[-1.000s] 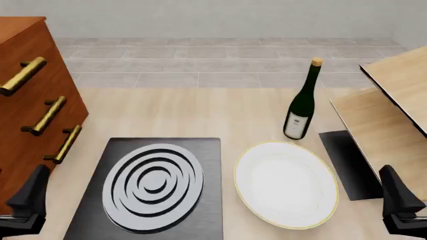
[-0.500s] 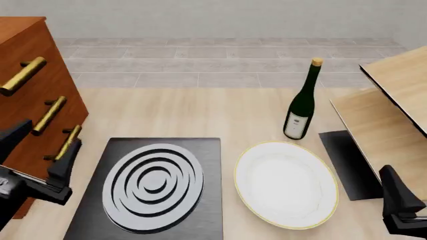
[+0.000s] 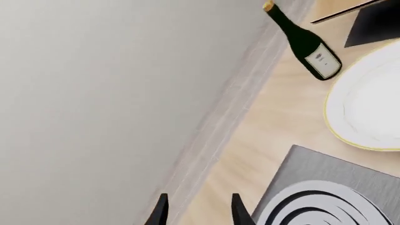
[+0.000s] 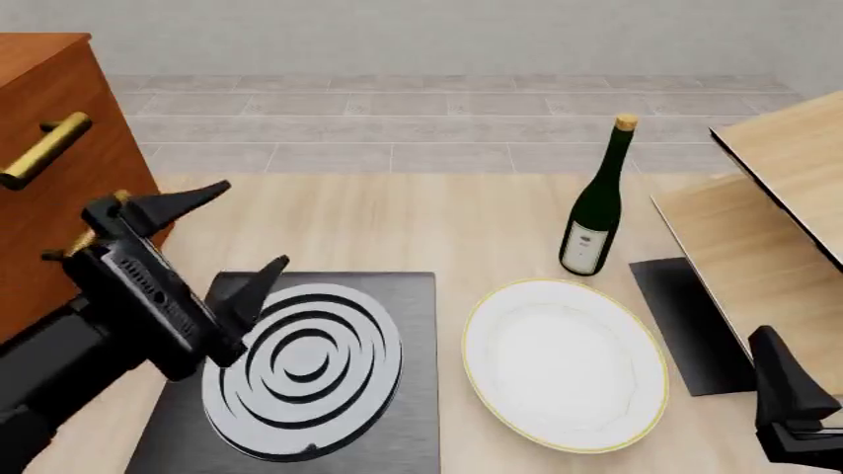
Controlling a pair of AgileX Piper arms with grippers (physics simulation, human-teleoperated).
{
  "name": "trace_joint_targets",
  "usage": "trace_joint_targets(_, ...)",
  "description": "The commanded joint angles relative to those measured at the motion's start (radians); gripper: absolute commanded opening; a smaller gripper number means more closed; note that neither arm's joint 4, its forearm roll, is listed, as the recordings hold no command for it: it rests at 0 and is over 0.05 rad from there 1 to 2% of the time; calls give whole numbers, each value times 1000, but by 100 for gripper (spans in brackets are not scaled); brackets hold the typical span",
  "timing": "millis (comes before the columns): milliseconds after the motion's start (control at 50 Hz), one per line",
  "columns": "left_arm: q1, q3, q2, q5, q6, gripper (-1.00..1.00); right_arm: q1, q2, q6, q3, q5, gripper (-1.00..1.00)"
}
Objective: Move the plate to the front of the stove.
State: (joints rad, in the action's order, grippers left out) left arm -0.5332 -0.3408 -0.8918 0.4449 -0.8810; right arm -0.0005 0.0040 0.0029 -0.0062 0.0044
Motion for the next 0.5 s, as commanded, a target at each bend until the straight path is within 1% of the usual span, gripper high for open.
trace_joint_targets(20, -137, -59, -162, 30, -158, 100, 0, -1, -1, 0, 1, 100)
trace_joint_targets(40, -151, -60, -181, 35, -178, 100, 0, 0, 2, 0, 1, 100)
trace_joint_targets(80, -165, -74, -189, 17, -178, 100, 0, 0, 3, 0, 2, 100)
trace_joint_targets(100, -164, -73, -195, 26, -187, 100, 0, 0, 3, 0, 1, 100)
trace_joint_targets(180, -222, -86, -242, -7, -230, 100, 0, -1, -2, -1, 1, 100)
trace_joint_targets(220, -243, -104, -254, -53, -228, 100, 0, 0, 2, 1, -1, 100)
trace_joint_targets(240, -244, -109, -266, -35, -247, 100, 0, 0, 3, 0, 1, 100)
trace_joint_targets(260, -244, -123, -266, -50, -236, 100, 0, 0, 3, 1, 0, 100)
trace_joint_targets(300, -272, -138, -277, -76, -249, 100, 0, 1, -1, 2, -4, 100)
trace_joint_targets(360, -303, -180, -287, -121, -233, 100, 0, 1, 0, 1, -2, 100)
trace_joint_targets(420, -314, -197, -300, -122, -226, 100, 0, 1, 2, 1, -1, 100)
trace_joint_targets(440, -327, -207, -305, -138, -214, 100, 0, 0, -1, 0, -1, 100)
trace_joint_targets(460, -328, -203, -316, -123, -227, 100, 0, 0, -2, 0, -2, 100)
trace_joint_targets(500, -338, -213, -329, -128, -221, 100, 0, 1, -1, 1, -3, 100)
